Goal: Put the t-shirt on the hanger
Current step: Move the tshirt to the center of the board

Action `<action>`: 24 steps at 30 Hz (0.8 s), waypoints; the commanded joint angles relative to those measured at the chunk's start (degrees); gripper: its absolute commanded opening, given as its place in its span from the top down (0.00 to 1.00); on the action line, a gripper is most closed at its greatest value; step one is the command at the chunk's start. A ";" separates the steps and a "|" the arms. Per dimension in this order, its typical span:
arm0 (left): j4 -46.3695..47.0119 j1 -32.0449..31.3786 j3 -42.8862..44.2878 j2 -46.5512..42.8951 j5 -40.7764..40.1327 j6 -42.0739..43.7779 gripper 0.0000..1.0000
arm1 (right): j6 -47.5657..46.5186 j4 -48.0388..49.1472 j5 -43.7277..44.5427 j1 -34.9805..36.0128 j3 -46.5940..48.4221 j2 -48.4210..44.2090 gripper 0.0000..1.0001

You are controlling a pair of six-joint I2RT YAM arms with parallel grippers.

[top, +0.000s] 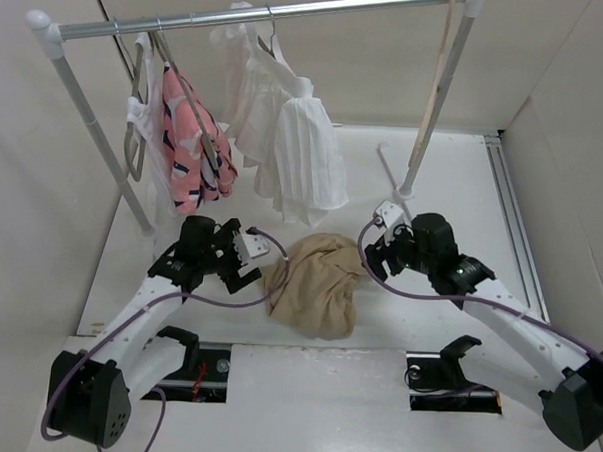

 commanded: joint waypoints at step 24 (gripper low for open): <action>15.31 -20.79 -4.11 10.28 4.70 6.41 1.00 | 12.49 7.00 -5.89 -18.36 -14.93 0.06 1.00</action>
